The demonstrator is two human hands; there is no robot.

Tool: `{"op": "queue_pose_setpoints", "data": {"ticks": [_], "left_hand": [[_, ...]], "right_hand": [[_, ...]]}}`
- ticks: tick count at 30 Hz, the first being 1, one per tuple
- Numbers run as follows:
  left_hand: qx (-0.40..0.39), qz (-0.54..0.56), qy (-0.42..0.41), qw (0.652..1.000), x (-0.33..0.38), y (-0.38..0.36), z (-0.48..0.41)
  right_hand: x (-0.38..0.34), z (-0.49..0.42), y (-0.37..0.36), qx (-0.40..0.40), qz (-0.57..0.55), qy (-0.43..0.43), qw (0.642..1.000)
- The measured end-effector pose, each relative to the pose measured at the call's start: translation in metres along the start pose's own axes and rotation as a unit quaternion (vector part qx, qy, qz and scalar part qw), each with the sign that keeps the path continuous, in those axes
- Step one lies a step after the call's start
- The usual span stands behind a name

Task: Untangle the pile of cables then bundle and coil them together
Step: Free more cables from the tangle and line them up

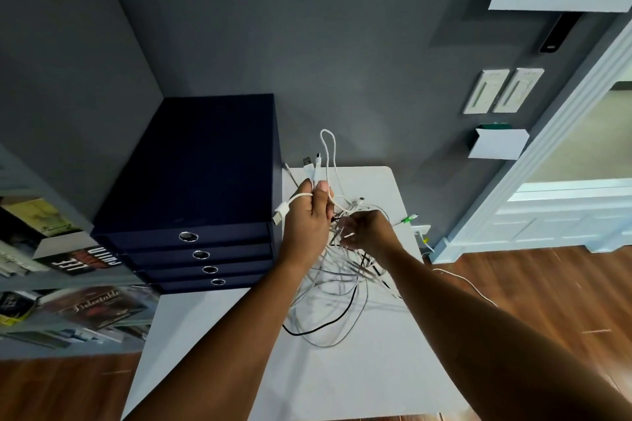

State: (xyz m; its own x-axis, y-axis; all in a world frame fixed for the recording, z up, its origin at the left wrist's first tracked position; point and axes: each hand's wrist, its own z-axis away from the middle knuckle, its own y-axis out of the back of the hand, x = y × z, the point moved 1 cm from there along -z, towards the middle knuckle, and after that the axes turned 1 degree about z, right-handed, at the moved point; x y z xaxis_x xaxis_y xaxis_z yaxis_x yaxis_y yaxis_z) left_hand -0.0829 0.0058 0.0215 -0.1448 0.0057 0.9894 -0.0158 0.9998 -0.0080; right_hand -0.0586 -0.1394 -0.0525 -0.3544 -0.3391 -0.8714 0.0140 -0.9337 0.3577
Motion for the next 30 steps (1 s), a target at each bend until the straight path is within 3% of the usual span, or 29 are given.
{"op": "queue_pose_setpoints", "data": {"ticks": [4, 7, 19, 24, 27, 30], "left_hand": [[0.038, -0.129, -0.033, 0.99, -0.02, 0.009, 0.003], [0.043, -0.166, -0.04, 0.984, -0.036, 0.011, 0.007], [0.041, -0.114, 0.002, 0.993, -0.016, -0.003, 0.02], [0.029, -0.053, 0.009, 0.998, -0.019, -0.002, 0.02], [0.011, -0.062, 0.007, 0.998, -0.031, 0.004, 0.019], [-0.018, -0.066, 0.043, 0.997, -0.043, 0.009, 0.018]], "right_hand": [[-0.035, 0.008, 0.018, 0.031, -0.131, 0.017, 0.991], [-0.059, 0.007, 0.028, 0.063, -0.199, 0.039, 0.977], [-0.148, 0.028, 0.043, 0.009, -0.269, 0.214, 0.939], [-0.139, 0.023, 0.054, 0.082, -0.118, 0.25, 0.958], [-0.109, 0.011, 0.076, 0.141, 0.059, 0.209, 0.966], [-0.074, 0.007, 0.101, 0.206, 0.17, 0.151, 0.952]]}}
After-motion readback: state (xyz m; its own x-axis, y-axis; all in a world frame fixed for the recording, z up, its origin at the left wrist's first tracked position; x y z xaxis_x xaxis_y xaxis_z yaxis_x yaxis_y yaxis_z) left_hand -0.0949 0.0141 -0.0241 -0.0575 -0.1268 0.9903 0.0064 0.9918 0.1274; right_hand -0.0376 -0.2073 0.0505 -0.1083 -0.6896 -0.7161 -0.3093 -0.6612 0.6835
